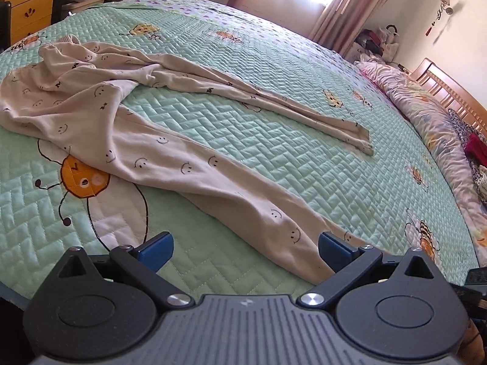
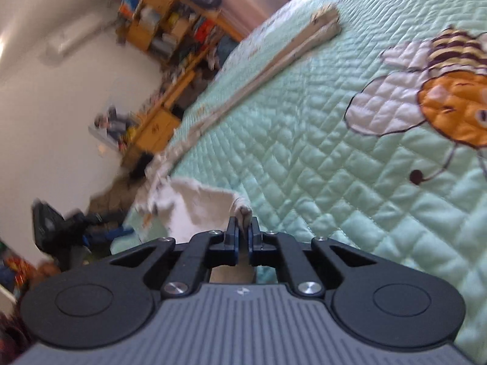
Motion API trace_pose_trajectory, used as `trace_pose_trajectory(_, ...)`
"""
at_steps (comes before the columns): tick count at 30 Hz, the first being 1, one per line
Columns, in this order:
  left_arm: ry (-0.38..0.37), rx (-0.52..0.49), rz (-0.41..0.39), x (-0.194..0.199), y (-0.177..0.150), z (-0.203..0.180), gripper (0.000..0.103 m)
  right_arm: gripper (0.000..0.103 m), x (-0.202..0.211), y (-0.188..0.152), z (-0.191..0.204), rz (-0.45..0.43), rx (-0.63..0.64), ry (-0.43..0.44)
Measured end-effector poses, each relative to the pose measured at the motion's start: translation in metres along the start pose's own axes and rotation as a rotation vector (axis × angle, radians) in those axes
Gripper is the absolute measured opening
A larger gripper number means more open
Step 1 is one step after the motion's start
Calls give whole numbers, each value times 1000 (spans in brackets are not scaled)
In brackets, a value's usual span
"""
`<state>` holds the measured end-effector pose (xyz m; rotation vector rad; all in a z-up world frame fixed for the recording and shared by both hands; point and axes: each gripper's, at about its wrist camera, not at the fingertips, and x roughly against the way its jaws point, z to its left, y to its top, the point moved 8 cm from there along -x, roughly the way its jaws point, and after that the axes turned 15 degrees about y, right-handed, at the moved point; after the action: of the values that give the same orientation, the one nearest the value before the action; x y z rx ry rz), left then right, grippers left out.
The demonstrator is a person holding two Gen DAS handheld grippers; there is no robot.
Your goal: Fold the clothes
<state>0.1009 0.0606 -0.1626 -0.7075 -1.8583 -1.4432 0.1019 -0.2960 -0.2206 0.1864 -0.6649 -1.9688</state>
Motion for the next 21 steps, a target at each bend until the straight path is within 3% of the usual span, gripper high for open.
trace_pose_trajectory(3, -16, -32, -16, 2, -1, -7, 101, 5, 22, 17, -1, -114, -25, -23)
trace_pose_trajectory(5, -28, -69, -49, 7, 0, -12, 101, 5, 36, 30, -6, -151, -9, -83)
trace_pose_trajectory(10, -16, -146, -125, 12, 1, -20, 102, 1, 62, 45, -35, -168, 24, -329)
trace_pose_trajectory(14, 8, -156, -156, 5, 4, -18, 102, 1, 70, 43, -40, -191, 12, -349)
trace_pose_trajectory(17, 3, -111, -188, 1, 14, -8, 100, 3, 46, 37, -13, -167, 98, -324)
trace_pose_trajectory(21, 86, -105, -234, -3, 31, 9, 98, 16, -4, 31, 11, -83, 198, -303)
